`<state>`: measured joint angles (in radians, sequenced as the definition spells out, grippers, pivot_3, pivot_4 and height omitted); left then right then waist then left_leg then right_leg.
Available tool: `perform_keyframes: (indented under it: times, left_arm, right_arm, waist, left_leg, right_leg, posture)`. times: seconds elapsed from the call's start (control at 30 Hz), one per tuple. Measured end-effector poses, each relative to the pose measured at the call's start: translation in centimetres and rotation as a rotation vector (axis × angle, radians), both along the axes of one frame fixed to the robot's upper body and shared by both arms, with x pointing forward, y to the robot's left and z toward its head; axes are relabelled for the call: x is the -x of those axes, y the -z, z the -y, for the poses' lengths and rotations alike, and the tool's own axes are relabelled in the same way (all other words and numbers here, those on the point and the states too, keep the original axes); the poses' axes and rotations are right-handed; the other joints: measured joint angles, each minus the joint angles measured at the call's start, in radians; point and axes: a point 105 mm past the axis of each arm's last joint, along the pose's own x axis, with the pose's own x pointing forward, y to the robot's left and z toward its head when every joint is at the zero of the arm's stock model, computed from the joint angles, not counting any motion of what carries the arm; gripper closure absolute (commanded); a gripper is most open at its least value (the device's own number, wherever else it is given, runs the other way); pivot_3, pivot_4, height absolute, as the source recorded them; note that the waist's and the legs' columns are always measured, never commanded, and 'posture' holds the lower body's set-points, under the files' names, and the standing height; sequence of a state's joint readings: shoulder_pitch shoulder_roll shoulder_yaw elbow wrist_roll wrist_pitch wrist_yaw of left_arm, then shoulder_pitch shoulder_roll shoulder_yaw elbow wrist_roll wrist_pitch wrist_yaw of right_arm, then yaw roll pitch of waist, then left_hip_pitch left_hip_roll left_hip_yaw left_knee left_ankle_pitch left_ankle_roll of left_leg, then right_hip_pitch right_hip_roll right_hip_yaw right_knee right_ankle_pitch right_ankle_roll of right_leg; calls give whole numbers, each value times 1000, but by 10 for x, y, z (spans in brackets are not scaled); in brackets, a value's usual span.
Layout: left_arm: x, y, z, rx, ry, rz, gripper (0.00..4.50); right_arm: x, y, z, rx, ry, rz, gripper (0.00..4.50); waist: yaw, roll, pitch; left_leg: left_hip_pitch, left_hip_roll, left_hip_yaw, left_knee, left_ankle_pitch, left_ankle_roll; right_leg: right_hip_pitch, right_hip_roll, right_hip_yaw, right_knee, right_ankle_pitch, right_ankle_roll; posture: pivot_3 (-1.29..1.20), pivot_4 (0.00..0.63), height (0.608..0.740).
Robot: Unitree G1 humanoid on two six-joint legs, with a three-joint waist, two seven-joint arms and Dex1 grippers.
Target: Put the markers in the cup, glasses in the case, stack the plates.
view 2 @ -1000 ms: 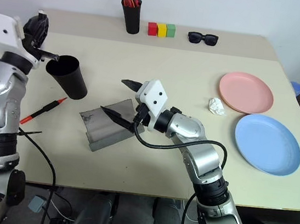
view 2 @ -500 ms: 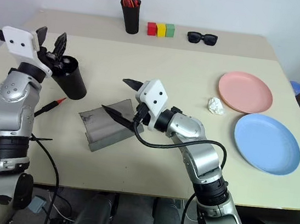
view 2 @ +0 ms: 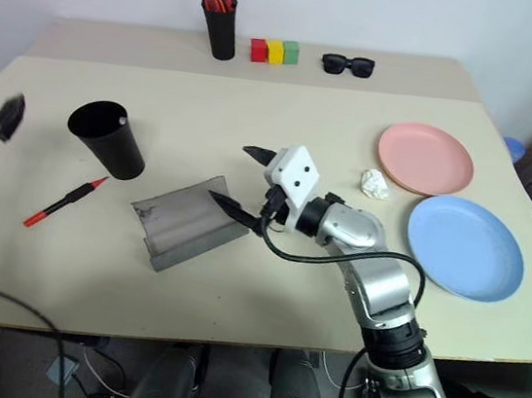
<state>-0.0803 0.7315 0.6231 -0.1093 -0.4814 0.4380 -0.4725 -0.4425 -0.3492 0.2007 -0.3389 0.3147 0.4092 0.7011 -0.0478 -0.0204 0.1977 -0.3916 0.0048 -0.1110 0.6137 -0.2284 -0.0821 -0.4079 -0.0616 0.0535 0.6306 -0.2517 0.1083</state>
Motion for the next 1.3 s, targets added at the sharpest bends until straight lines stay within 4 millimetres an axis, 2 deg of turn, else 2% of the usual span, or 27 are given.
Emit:
perform_keyframes:
  times: [0.1,0.23,0.37,0.5,0.6,0.83,0.87,0.97,1.03,1.1,1.13,1.2,1.27,1.3]
  left_arm:
    - [10,26,12,31,114,-163,31]
    - [7,52,30,-92,245,-401,31]
    - [-14,73,42,-76,290,-515,31]
    - [-29,82,47,-100,297,-590,31]
    - [-34,86,48,-118,301,-621,842]
    - [-38,86,40,-122,246,-638,4216]
    - [-38,86,39,-128,236,-639,4467]
    - [-39,85,31,-149,172,-643,4467]
    - [-40,82,15,-101,49,-617,4467]
    - [-42,72,-12,-25,-135,-543,4467]
    - [-42,59,-29,-1,-246,-479,4467]
    - [-43,28,-49,41,-366,-313,4467]
    - [-46,-8,-48,78,-376,-105,4467]
    - [-49,-33,-38,89,-335,36,4467]
  right_arm:
    - [2,1,1,10,-20,-5,0]
    - [6,7,3,41,-62,-42,0]
    - [10,10,2,48,-82,-60,0]
    - [13,11,2,45,-79,-61,0]
    - [13,11,3,43,-65,-61,0]
    - [15,13,5,47,-45,-67,0]
    - [15,13,5,46,-48,-68,0]
    - [17,12,4,44,-61,-69,0]
    - [18,11,3,42,-74,-67,0]
    - [18,10,3,43,-80,-62,0]
    - [17,8,2,42,-85,-57,0]
    - [18,6,1,41,-92,-46,0]
    - [18,4,-1,34,-102,-42,0]
    - [17,3,-3,28,-109,-38,0]
  waist:
    - [6,-1,0]
    - [5,0,0]
    - [4,0,0]
    - [0,0,0]
    - [2,0,0]
    - [1,0,0]
    - [2,0,0]
    - [1,0,0]
    - [0,0,0]
    - [1,-1,0]
    - [3,-2,0]
    - [5,-2,0]
    - [14,-2,0]
    - [19,-3,0]
  left_leg:
    - [0,0,0,0,0,0]
    - [0,0,1,0,0,0]
    - [-1,1,0,-1,0,0]
    - [-1,1,1,-1,0,0]
    - [-1,2,0,-2,0,0]
    - [0,2,0,-1,0,0]
    - [0,2,0,-1,0,0]
    - [0,2,0,-1,0,0]
    - [0,2,0,-1,0,0]
    - [0,3,-1,-1,0,0]
    - [0,3,-1,-1,0,0]
    - [-1,3,-2,-1,0,0]
    - [-1,2,-2,-1,0,-1]
    - [-1,2,-2,0,1,-1]
  right_leg:
    - [0,0,0,-1,0,-1]
    - [0,0,0,-1,-1,-1]
    - [-2,1,0,0,-1,-2]
    - [-2,2,0,0,0,-1]
    - [-2,2,0,0,0,-1]
    - [-2,2,0,1,0,-1]
    - [-2,2,0,1,0,-1]
    - [-2,2,0,1,0,-1]
    - [-2,2,0,2,0,0]
    - [-2,4,-1,2,2,2]
    - [-2,4,-1,2,2,3]
    - [-2,3,-2,1,2,3]
    - [-1,2,-2,0,2,3]
    - [-1,1,-2,0,2,3]
  posture:
    - [0,150,740]
    - [0,150,740]
    - [0,150,740]
    - [0,150,740]
    - [0,150,740]
    - [0,150,740]
    - [0,150,740]
    - [0,150,740]
    - [0,150,740]
    - [0,150,740]
    - [0,150,740]
    - [0,150,740]
    - [0,150,740]
    - [0,150,740]
